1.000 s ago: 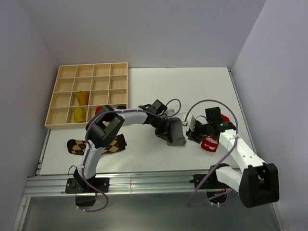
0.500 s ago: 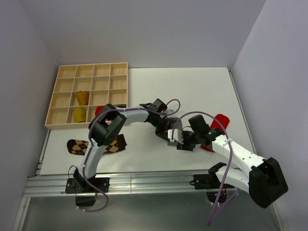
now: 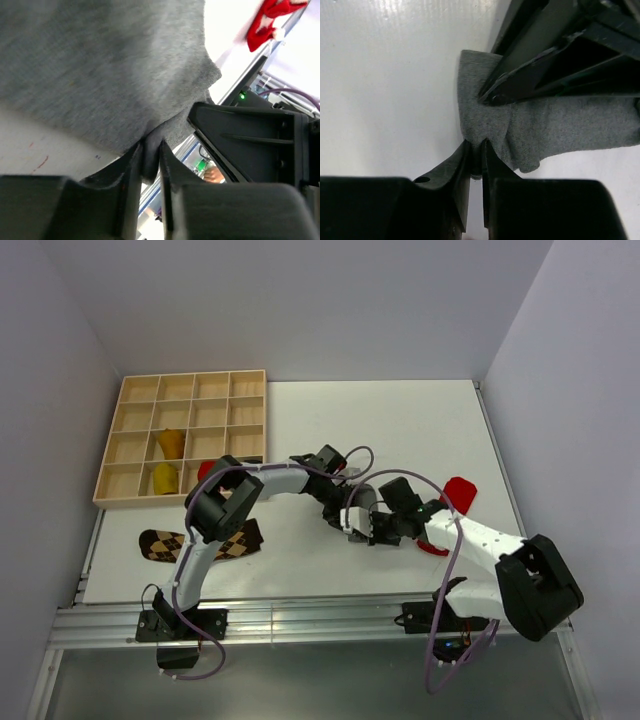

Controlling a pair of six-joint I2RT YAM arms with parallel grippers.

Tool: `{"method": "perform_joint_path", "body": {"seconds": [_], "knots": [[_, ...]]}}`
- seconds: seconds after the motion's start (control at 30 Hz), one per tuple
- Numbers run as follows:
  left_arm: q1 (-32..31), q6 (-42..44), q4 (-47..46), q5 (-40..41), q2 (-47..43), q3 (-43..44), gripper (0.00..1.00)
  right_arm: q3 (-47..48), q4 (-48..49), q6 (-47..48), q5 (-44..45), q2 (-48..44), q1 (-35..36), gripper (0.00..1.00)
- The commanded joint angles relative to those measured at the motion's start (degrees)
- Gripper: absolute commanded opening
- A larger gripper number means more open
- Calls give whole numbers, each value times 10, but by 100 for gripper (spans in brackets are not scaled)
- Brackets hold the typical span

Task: Roll the socks
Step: Roll the sock at the center of the board.

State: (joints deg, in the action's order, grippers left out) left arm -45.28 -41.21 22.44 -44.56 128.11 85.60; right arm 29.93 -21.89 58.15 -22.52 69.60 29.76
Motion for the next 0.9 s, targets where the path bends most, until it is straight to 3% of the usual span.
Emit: {"method": "perform_joint_path", "body": {"seconds": [0.0,0.2,0.43,0.73,0.87], "knots": [[4,-8,-50,15,-25,-35,29,47,-38,-3,-10,38,4,13],[33,-76,-265,46,-132,-182,44,130,-209,28,-94,110,-38,12],[41,-75,-384,141,-236,-291,47,274,-440,109,-183,264,-121,12],[2,36,-544,393,-393,-453,47,415,-561,62,-197,457,-143,13],[-110,162,-543,494,-411,-458,49,473,-600,36,-222,511,-146,14]]}}
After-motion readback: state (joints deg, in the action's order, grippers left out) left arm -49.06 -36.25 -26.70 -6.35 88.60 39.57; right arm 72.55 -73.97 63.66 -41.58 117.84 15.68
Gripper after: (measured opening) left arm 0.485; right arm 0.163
